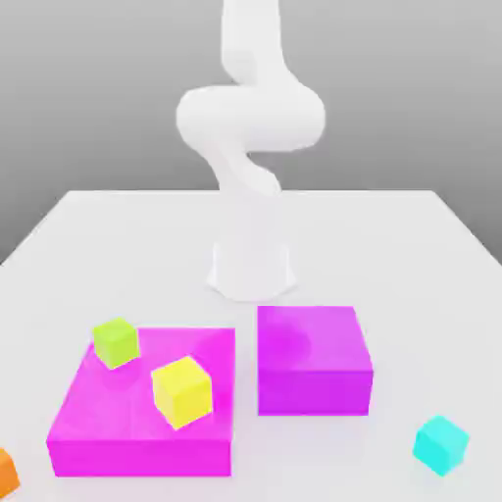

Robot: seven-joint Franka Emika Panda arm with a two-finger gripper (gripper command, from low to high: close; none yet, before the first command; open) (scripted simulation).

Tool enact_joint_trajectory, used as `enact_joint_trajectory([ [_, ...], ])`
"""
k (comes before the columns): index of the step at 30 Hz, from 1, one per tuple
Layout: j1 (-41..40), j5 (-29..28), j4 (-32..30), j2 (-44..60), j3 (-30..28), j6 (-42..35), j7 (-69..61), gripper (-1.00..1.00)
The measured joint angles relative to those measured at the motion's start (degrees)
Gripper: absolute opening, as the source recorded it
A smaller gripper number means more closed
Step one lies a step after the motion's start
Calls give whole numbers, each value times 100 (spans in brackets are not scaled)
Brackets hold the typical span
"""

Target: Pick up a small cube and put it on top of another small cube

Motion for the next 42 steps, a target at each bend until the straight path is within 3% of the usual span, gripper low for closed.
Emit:
enact_joint_trajectory([
  [18, 636, -698, -419, 3774, 1090, 1390, -21, 0],
  [27, 1168, -1005, -617, 5638, 1332, 2093, -56, 0],
  [31, 1467, -1367, -477, 6470, 1034, 2662, 194, 0],
  [32, 1559, -1463, -430, 6678, 922, 2819, 266, -100],
  [38, 1604, -1517, -406, 6781, 869, 2899, 308, -100],
  [42, 1395, -1230, -536, 6241, 1140, 2488, 90, -100],
])
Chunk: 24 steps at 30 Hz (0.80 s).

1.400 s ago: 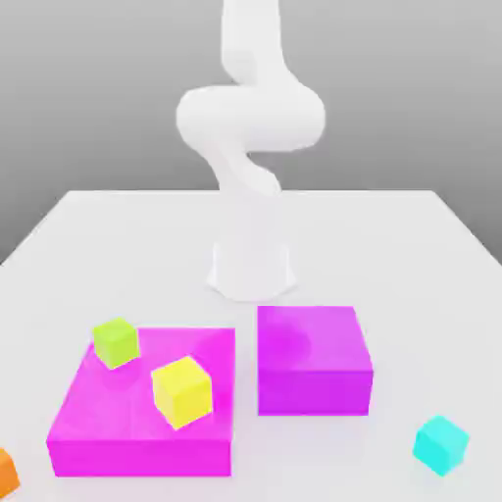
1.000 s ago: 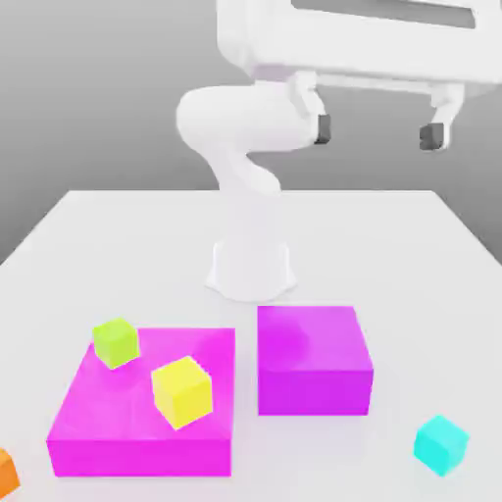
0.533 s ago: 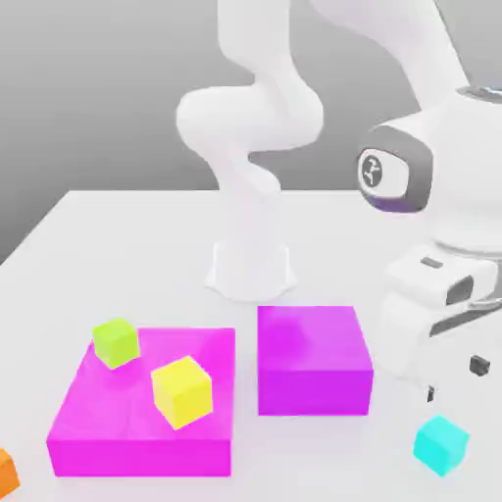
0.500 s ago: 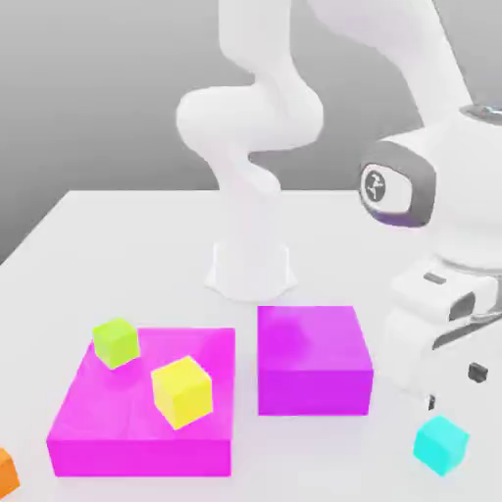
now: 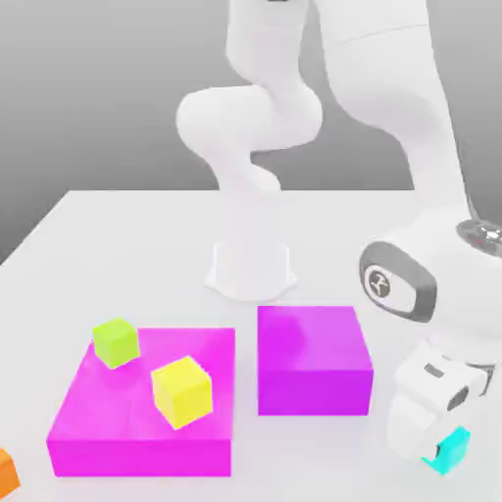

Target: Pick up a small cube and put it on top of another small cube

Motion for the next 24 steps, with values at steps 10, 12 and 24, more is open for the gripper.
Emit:
enact_joint_trajectory([
  [10, -1508, 899, -779, -2050, -864, -1219, 893, -100],
  [12, -1907, 1023, -953, -2462, -1061, -1445, 1207, -100],
  [24, -2417, 1292, -1487, -2379, -1500, -793, 1832, 100],
])
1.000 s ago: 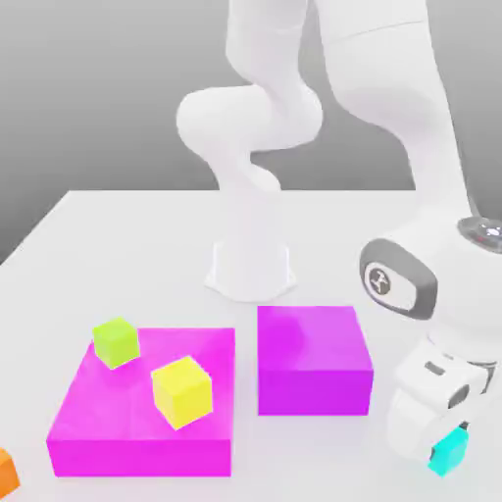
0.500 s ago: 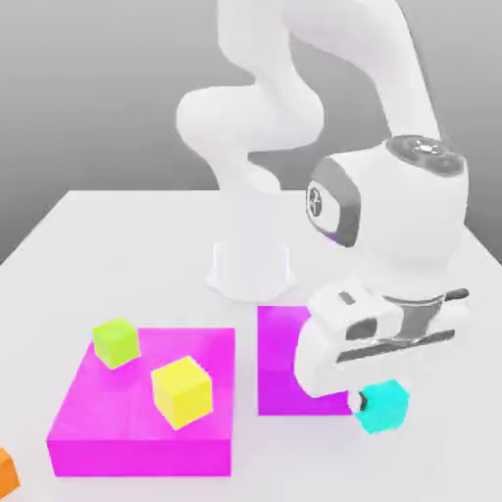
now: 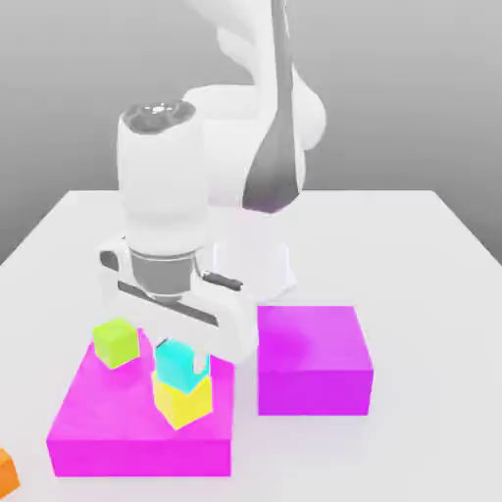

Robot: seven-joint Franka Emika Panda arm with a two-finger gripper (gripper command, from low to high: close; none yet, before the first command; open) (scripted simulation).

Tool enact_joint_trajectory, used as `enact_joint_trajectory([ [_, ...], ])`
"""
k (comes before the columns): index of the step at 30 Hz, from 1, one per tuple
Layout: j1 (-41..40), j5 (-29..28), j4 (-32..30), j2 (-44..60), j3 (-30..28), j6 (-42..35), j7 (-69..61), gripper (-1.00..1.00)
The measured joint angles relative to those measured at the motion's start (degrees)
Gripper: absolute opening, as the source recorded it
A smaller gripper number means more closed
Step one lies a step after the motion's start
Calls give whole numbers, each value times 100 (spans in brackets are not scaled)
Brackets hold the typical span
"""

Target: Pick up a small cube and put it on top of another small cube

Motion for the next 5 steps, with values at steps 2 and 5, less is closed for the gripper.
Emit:
enact_joint_trajectory([
  [2, 0, 0, 0, 0, 0, 0, 0, 100],
  [5, -11, -25, 30, -166, -9, -199, 21, 100],
])
